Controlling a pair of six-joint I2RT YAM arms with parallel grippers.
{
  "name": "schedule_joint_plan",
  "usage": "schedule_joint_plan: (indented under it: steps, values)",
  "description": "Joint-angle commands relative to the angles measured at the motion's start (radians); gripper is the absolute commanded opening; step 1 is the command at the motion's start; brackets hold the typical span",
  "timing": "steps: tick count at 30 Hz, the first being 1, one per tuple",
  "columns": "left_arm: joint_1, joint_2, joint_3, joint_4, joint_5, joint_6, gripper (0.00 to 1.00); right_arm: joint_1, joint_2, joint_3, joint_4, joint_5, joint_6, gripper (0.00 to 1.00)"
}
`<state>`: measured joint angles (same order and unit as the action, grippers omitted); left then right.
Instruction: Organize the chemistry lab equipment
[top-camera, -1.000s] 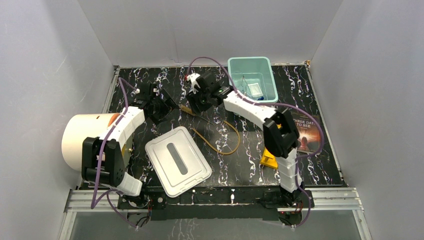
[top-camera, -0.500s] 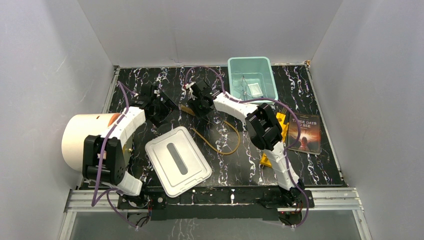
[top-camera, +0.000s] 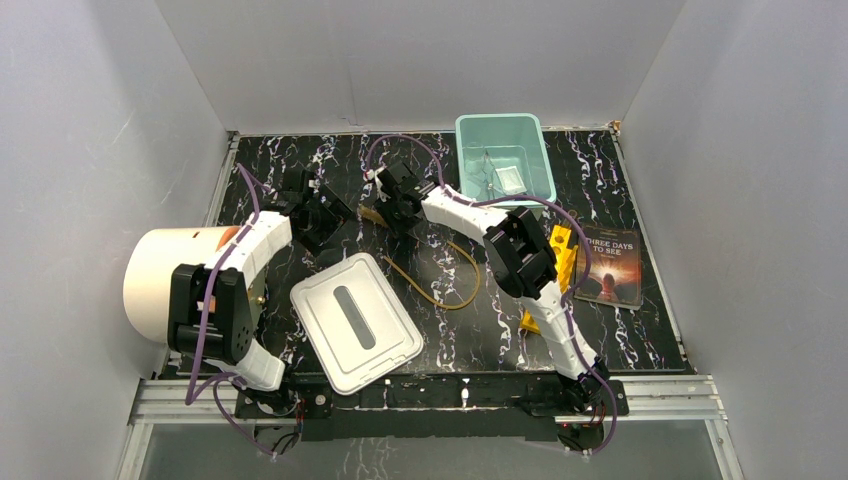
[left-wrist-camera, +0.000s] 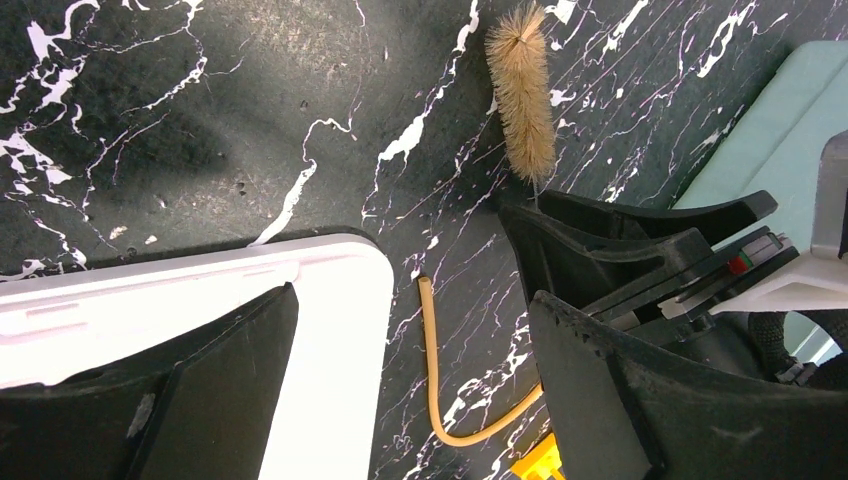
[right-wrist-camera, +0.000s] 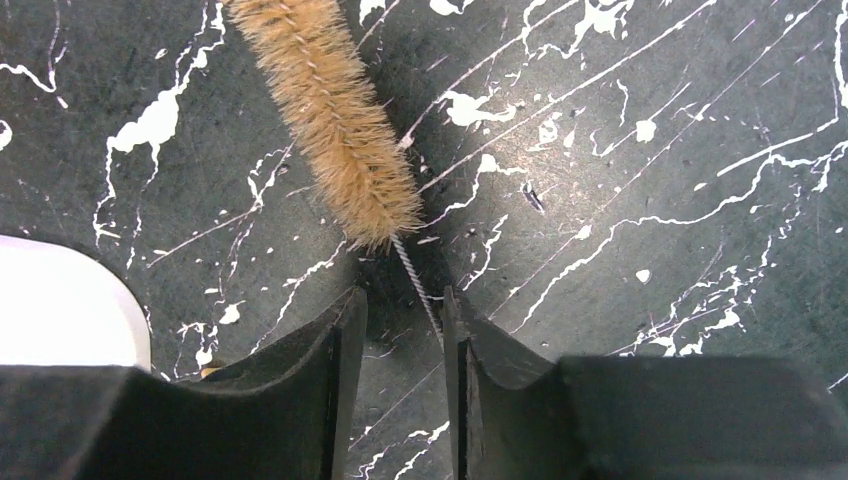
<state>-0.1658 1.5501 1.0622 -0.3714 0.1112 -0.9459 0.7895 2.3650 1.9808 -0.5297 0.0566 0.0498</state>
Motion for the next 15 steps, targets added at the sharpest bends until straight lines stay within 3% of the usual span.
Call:
schedule_joint_plan:
  steps: [1,6,10,15]
  values:
    - [0.006,-0.014,0.027,-0.023,-0.003,0.004,0.85,0.002,0.018,0.03,-0.006,0.013,-0.006,0.39]
    - [0.007,-0.018,0.036,-0.02,0.002,0.011,0.85,0.009,0.031,0.022,-0.009,0.052,-0.023,0.24]
    - [0.008,-0.024,0.042,-0.022,-0.002,0.013,0.85,0.017,0.022,0.026,-0.015,0.064,-0.034,0.02]
    - [0.008,-0.036,0.049,-0.022,-0.004,0.027,0.85,0.019,-0.033,0.025,-0.006,0.028,-0.022,0.0]
